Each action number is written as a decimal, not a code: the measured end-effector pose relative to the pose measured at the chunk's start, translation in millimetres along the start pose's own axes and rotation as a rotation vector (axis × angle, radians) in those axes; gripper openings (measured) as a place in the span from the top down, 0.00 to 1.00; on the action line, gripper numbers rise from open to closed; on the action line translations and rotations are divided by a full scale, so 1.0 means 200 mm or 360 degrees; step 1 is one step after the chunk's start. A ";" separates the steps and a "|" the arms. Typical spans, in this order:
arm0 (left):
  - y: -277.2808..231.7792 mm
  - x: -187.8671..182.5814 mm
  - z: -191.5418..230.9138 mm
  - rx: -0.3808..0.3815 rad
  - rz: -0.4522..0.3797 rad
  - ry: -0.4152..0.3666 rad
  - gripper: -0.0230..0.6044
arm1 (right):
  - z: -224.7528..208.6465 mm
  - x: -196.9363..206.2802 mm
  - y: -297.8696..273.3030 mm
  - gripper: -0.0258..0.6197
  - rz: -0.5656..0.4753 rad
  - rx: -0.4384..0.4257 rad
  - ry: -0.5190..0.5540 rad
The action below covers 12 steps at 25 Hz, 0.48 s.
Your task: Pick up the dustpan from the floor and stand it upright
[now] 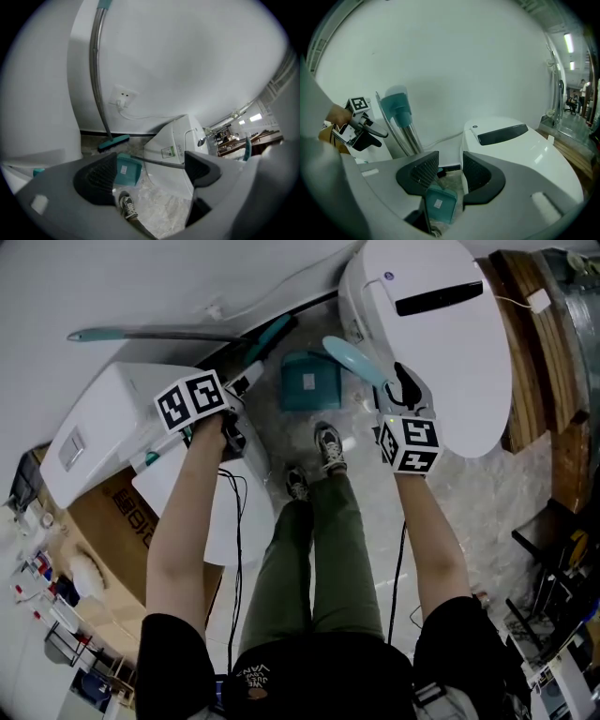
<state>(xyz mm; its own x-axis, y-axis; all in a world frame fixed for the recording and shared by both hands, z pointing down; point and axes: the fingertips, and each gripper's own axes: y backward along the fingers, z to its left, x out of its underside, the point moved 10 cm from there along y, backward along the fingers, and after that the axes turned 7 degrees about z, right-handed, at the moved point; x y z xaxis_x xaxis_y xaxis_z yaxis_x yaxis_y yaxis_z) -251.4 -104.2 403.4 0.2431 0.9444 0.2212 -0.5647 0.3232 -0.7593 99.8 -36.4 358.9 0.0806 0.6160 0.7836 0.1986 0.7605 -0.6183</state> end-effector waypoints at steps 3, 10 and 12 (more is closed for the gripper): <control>0.04 0.01 -0.08 0.0053 -0.0047 -0.0101 0.20 | 0.00 -0.01 0.08 0.74 -0.0036 0.0001 -0.0008; 0.22 0.08 -0.27 0.0191 -0.0188 -0.0246 0.20 | 0.08 -0.07 0.37 0.75 -0.0137 0.0005 -0.0031; 0.31 0.10 -0.34 0.0209 -0.0231 -0.0304 0.20 | 0.11 -0.11 0.47 0.75 -0.0166 0.0000 -0.0033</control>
<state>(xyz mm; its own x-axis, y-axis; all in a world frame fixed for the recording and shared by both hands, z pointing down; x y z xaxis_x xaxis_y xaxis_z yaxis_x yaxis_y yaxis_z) -228.1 -69.7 320.2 0.1832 0.8777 0.4428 -0.6352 0.4494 -0.6281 95.6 26.2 283.0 0.0395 0.5375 0.8423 0.2048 0.8207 -0.5333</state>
